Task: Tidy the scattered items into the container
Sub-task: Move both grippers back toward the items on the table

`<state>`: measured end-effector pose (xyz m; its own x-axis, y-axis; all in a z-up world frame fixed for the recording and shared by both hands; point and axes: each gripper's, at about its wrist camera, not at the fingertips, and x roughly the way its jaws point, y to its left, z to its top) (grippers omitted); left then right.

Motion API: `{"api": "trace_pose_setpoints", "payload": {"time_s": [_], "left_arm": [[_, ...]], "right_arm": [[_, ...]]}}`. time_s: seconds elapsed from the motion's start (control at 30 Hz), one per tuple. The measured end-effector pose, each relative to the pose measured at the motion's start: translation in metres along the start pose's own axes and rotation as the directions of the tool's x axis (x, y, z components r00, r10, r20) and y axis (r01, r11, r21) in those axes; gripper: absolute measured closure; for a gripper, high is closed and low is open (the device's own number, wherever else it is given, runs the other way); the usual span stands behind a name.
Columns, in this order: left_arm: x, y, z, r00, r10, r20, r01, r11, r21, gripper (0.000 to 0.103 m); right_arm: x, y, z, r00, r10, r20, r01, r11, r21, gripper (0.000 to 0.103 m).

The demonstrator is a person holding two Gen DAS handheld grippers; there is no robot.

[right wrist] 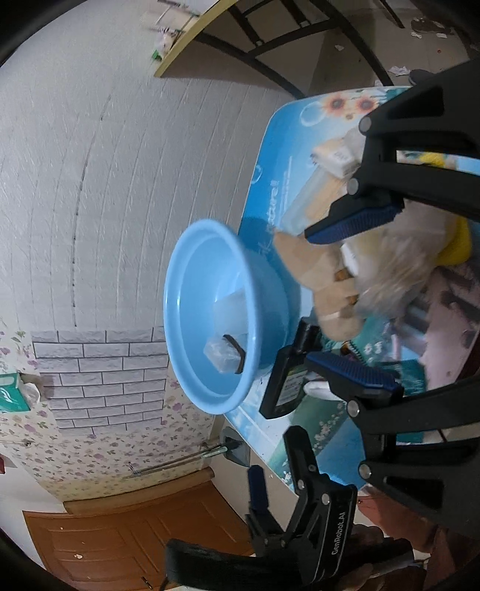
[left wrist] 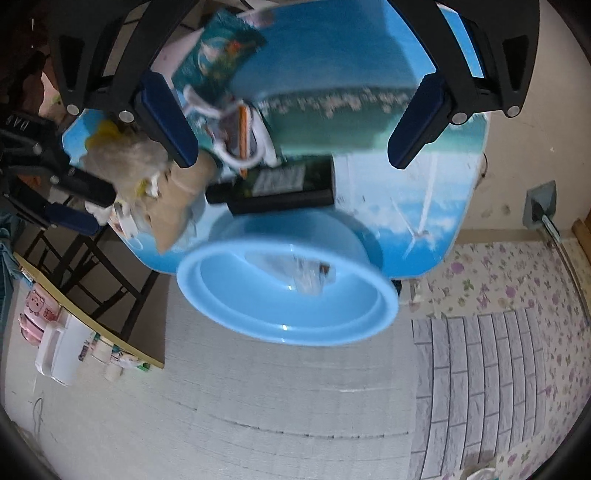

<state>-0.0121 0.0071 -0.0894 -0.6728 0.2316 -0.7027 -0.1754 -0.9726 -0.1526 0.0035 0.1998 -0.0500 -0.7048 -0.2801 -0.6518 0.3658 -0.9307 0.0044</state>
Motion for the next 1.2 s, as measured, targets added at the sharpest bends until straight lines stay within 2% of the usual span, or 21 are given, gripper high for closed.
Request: {"api": "trace_pose_setpoints", "payload": {"time_s": [0.13, 0.37, 0.57, 0.77, 1.03, 1.2], "left_arm": [[0.002, -0.006, -0.02, 1.0, 0.004, -0.024, -0.003, 1.0, 0.024, 0.0], [0.004, -0.021, -0.044, 0.997, -0.032, -0.065, 0.037, 0.996, 0.084, 0.0], [0.012, -0.041, -0.064, 0.994, -0.032, -0.102, 0.048, 0.985, 0.167, 0.0], [0.019, -0.051, -0.075, 0.993, -0.025, -0.118, 0.049, 0.978, 0.205, 0.0], [0.027, -0.048, -0.076, 0.991, -0.002, -0.136, 0.028, 0.981, 0.19, 0.0], [0.027, -0.042, -0.076, 0.991, -0.018, -0.132, 0.04, 0.986, 0.163, 0.0]], "right_arm": [[-0.006, -0.007, -0.016, 1.0, -0.012, -0.004, 0.012, 1.0, 0.019, 0.042], [-0.014, -0.022, -0.044, 0.999, -0.031, -0.035, 0.033, 0.998, 0.049, 0.042], [-0.015, -0.034, -0.059, 0.997, -0.042, -0.057, 0.047, 0.996, 0.079, 0.042], [-0.011, -0.033, -0.064, 0.997, -0.041, -0.072, 0.047, 0.995, 0.084, 0.042], [-0.007, -0.022, -0.058, 0.998, -0.027, -0.059, 0.03, 0.998, 0.047, 0.042], [-0.004, -0.017, -0.058, 0.998, -0.027, -0.063, 0.029, 0.999, 0.031, 0.042]]}}
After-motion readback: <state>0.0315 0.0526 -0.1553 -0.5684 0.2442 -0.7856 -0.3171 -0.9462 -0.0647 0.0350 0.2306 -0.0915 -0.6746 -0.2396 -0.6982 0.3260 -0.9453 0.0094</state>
